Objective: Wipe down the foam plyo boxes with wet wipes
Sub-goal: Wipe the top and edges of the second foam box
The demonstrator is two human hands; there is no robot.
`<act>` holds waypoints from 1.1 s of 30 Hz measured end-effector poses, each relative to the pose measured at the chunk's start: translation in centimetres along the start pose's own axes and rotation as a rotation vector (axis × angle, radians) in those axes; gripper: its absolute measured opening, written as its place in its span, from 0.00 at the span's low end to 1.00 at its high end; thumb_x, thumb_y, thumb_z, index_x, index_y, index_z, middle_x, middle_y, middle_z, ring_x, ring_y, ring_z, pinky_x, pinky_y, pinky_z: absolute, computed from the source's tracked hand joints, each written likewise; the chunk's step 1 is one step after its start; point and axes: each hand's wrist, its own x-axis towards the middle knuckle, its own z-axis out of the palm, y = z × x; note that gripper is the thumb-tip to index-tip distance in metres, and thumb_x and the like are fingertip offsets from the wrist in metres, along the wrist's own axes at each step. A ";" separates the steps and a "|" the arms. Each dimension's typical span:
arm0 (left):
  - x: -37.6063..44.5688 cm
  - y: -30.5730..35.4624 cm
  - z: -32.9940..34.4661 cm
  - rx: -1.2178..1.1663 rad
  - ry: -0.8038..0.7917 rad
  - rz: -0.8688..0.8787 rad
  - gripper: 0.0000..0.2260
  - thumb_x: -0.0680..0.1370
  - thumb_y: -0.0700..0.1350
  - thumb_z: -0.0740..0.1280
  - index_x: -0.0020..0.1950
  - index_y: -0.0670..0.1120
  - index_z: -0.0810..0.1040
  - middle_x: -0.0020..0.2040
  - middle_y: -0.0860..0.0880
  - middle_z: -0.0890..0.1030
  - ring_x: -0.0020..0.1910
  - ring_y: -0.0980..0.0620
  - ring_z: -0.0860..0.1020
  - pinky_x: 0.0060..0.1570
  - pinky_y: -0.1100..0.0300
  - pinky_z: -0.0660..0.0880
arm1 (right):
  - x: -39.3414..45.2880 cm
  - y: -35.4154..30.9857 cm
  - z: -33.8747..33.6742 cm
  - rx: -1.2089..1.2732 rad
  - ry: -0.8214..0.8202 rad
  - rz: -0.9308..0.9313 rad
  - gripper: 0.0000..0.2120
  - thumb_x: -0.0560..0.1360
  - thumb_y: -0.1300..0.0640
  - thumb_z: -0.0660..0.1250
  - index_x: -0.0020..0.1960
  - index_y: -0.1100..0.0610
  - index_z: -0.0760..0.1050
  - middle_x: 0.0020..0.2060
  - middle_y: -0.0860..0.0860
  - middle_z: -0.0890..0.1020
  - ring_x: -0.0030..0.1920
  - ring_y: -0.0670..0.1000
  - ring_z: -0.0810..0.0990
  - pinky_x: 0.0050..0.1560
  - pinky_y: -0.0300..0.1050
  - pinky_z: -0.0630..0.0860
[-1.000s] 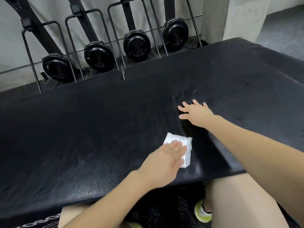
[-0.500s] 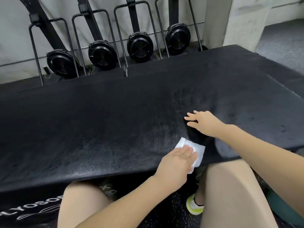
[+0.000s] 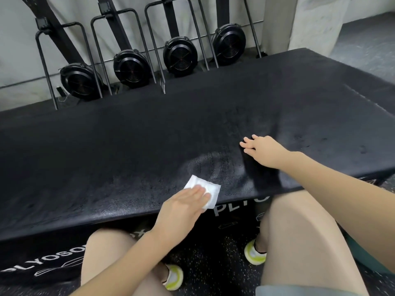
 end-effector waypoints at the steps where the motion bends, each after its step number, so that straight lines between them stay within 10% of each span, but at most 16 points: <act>1: 0.4 0.3 0.4 0.010 -0.005 0.001 0.20 0.65 0.44 0.83 0.55 0.49 0.83 0.55 0.55 0.83 0.54 0.54 0.82 0.56 0.62 0.75 | 0.0 0.1 0.2 0.005 0.010 0.002 0.20 0.86 0.55 0.52 0.76 0.56 0.67 0.77 0.56 0.63 0.77 0.59 0.59 0.75 0.55 0.56; 8: 7.1 5.3 2.0 -0.052 -0.122 0.008 0.16 0.71 0.51 0.77 0.55 0.49 0.78 0.52 0.54 0.78 0.47 0.52 0.77 0.44 0.62 0.75 | -2.6 -0.5 0.7 0.100 0.097 -0.001 0.20 0.85 0.51 0.54 0.76 0.52 0.68 0.76 0.51 0.67 0.77 0.54 0.62 0.74 0.49 0.60; 13: 9.2 5.3 1.1 -0.483 -0.323 -0.132 0.18 0.82 0.44 0.66 0.73 0.47 0.74 0.69 0.47 0.74 0.68 0.46 0.71 0.65 0.56 0.68 | -8.1 -2.4 1.8 0.455 0.453 0.056 0.14 0.81 0.50 0.64 0.64 0.45 0.80 0.39 0.47 0.86 0.35 0.47 0.80 0.44 0.45 0.79; 18: 8.6 2.6 -1.3 -0.593 -0.215 -0.298 0.17 0.81 0.46 0.69 0.70 0.54 0.78 0.73 0.53 0.75 0.79 0.49 0.60 0.77 0.55 0.57 | -10.8 -5.5 5.5 0.387 0.530 -0.101 0.12 0.80 0.45 0.64 0.60 0.46 0.82 0.48 0.45 0.85 0.50 0.47 0.81 0.50 0.48 0.79; 24: 5.1 -0.9 -1.7 0.147 -0.622 -0.163 0.50 0.73 0.57 0.75 0.83 0.57 0.41 0.83 0.45 0.44 0.81 0.36 0.40 0.79 0.40 0.43 | -11.2 -3.8 10.1 0.133 0.707 -0.292 0.11 0.77 0.46 0.66 0.49 0.51 0.84 0.53 0.44 0.84 0.55 0.51 0.80 0.53 0.47 0.79; 28: 5.2 -1.4 -2.2 0.159 -0.542 -0.144 0.43 0.76 0.48 0.71 0.83 0.53 0.47 0.82 0.46 0.54 0.80 0.39 0.50 0.79 0.46 0.51 | -11.6 -1.4 10.9 0.026 0.805 -0.357 0.13 0.71 0.60 0.79 0.54 0.53 0.84 0.54 0.46 0.84 0.54 0.51 0.81 0.53 0.46 0.79; 33: 6.0 -1.6 -3.6 -0.021 -0.556 -0.202 0.39 0.74 0.45 0.69 0.82 0.50 0.55 0.77 0.49 0.65 0.77 0.42 0.60 0.74 0.49 0.63 | -9.8 -5.7 11.9 0.088 0.830 -0.482 0.14 0.74 0.67 0.73 0.58 0.58 0.83 0.56 0.50 0.84 0.54 0.52 0.81 0.54 0.46 0.80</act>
